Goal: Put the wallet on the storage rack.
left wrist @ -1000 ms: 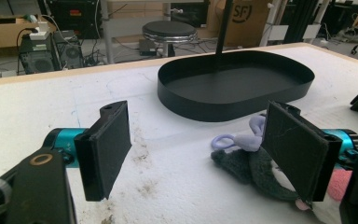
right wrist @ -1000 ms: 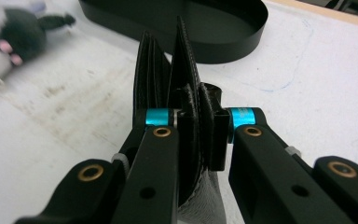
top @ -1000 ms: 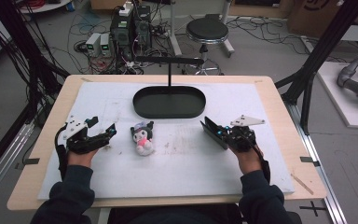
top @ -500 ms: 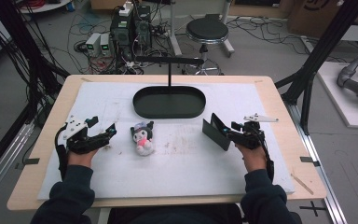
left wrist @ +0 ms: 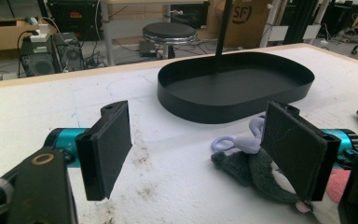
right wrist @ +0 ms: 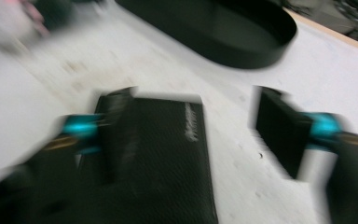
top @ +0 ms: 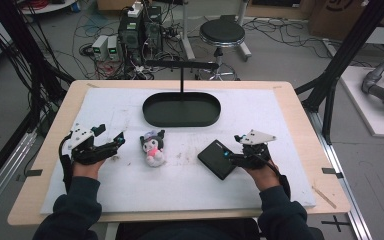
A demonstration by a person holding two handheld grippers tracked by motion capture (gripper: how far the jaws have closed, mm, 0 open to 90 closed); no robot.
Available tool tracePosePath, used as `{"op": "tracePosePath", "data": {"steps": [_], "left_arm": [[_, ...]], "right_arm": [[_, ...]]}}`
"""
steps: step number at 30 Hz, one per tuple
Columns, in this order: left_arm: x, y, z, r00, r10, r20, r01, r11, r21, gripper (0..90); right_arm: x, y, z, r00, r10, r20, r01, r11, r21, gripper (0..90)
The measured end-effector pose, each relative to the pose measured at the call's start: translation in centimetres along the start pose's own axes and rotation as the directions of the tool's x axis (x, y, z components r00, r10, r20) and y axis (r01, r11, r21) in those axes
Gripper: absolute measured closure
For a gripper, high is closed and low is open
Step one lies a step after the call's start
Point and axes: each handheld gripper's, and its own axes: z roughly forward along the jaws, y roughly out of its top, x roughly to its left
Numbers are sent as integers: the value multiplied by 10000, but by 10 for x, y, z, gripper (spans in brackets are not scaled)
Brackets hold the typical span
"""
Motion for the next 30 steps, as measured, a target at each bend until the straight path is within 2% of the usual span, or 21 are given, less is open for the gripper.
{"op": "tracePosePath", "data": {"steps": [6,9,10,11,12,13,15,16,17,18,20,21,22,23,24,25,26,27,28,29,30], "left_arm": [[1,0,0,10000,-16,23,16,10000,-4,241],[0,0,1,10000,16,47,-16,10000,-6,241],[0,0,1,10000,40,58,-40,10000,-8,241],[0,0,1,10000,62,78,-62,10000,7,241],[0,0,1,10000,56,81,-56,10000,8,241],[-1,0,1,10000,24,90,-24,10000,3,241],[-1,0,1,10000,27,91,-27,10000,8,241],[-1,0,2,9999,19,99,-20,10000,4,241],[-1,0,2,10000,21,94,-21,10000,10,241],[-1,0,2,9999,21,104,-21,10000,0,241],[0,0,1,10000,28,87,-28,10000,8,241],[0,0,1,10000,1,74,-1,10000,9,241],[0,-1,1,10000,17,61,-17,10000,10,241],[0,-1,1,10000,-4,84,4,10000,-6,241],[0,-1,1,10000,3,82,-3,10000,-4,241],[0,-1,1,10000,9,85,-10,10000,3,241],[0,-1,1,10000,6,85,-6,10000,-2,241],[0,-1,1,10000,0,86,0,10000,-3,241],[0,-1,1,10000,8,75,-8,10000,12,241],[0,-1,1,10000,21,86,-21,10000,14,241],[0,-1,1,10000,22,85,-22,10000,13,241]], "right_arm": [[-6,-1,-1,9993,374,-20,-374,9992,-118,356],[-6,-5,4,9986,325,-429,-318,9994,168,288],[-6,-5,4,9986,325,-429,-318,9994,168,288],[0,-6,6,9974,48,-719,-30,9997,257,238],[0,-6,6,9974,48,-719,-30,9997,257,238],[10,-7,10,9932,-428,-1078,469,9983,360,214],[22,-9,17,9855,-904,-1439,1009,9926,671,210],[27,-10,21,9828,-1034,-1529,1181,9889,900,210],[27,-10,21,9828,-1034,-1529,1181,9889,900,210],[36,-12,27,9779,-1186,-1720,1399,9832,1174,210],[39,-13,30,9756,-1202,-1840,1443,9818,1238,210],[44,-14,33,9717,-1618,-1723,1879,9710,1475,260],[44,-14,33,9717,-1618,-1723,1879,9710,1475,260],[46,-14,34,9727,-1807,-1458,2038,9652,1638,326],[44,-13,32,9787,-1705,-1144,1874,9694,1584,438],[44,-13,32,9787,-1705,-1144,1874,9694,1584,438],[43,-13,31,9811,-1664,-991,1812,9693,1660,525],[41,-12,29,9842,-1609,-733,1713,9705,1699,664],[41,-12,29,9842,-1609,-733,1713,9705,1699,664],[41,-12,27,9834,-1694,-649,1779,9705,1630,791],[41,-11,26,9833,-1724,-576,1795,9710,1579,825]]}}
